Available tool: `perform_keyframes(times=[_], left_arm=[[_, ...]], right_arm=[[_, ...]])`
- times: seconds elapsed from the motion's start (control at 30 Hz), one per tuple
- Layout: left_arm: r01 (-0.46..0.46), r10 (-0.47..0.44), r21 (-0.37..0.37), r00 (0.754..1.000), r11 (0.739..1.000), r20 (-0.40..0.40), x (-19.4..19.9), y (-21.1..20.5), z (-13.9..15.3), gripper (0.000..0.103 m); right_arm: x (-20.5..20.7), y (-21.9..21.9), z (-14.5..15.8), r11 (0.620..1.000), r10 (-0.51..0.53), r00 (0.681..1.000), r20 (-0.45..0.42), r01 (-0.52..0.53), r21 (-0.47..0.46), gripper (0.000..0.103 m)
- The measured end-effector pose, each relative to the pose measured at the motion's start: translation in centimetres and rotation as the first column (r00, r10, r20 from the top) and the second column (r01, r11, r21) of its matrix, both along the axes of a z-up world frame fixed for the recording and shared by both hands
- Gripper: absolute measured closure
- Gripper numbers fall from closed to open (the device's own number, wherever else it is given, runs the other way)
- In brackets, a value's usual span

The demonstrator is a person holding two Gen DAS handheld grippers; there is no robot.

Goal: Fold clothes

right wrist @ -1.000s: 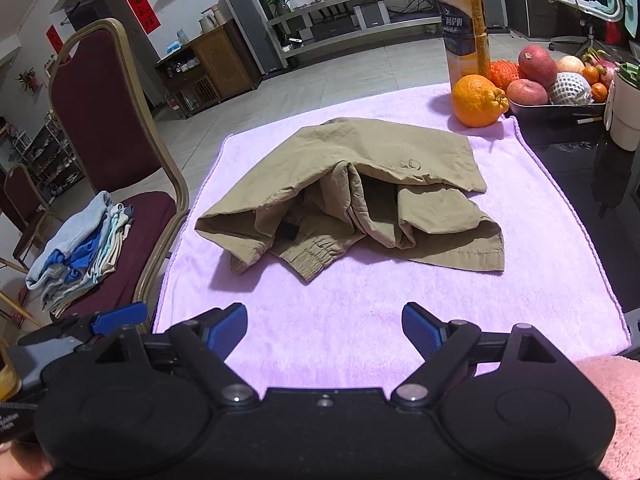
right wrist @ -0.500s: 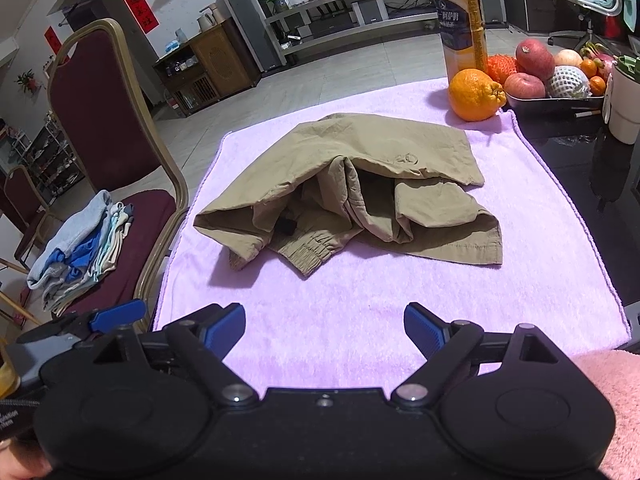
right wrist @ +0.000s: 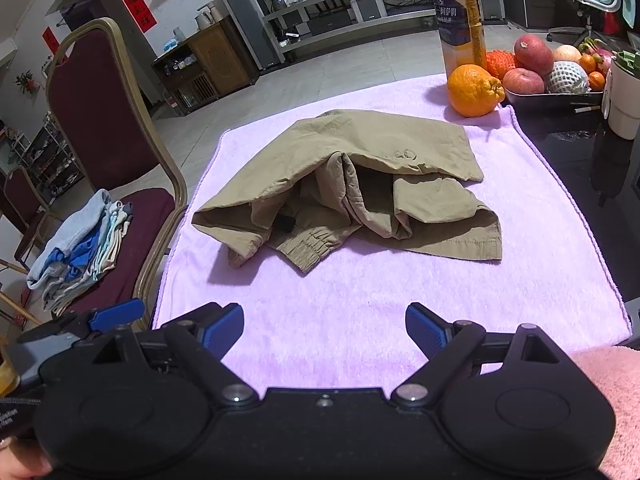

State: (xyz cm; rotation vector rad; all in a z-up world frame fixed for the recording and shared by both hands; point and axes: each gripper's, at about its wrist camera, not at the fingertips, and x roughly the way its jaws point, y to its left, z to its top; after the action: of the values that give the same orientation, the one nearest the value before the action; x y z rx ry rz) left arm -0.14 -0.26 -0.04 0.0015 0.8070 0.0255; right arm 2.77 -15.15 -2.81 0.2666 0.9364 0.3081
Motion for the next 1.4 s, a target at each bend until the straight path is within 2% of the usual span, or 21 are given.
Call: perform_keyframes(times=[1.23, 1.4], left_arm=[[-0.006, 0.006, 0.002, 1.0, 1.0, -0.011, 0.2, 0.1, -0.3, 0.009], [-0.045, 0.045, 0.004, 0.999, 0.999, 0.007, 0.7, 1.6, 0.1, 0.009]], right_arm=[[0.2, -0.1, -0.2, 1.0, -0.003, 1.0, -0.008, 0.003, 0.004, 0.014], [0.6, -0.5, 0.2, 0.999, -0.016, 1.0, 0.015, 0.016, 0.033, 0.014]])
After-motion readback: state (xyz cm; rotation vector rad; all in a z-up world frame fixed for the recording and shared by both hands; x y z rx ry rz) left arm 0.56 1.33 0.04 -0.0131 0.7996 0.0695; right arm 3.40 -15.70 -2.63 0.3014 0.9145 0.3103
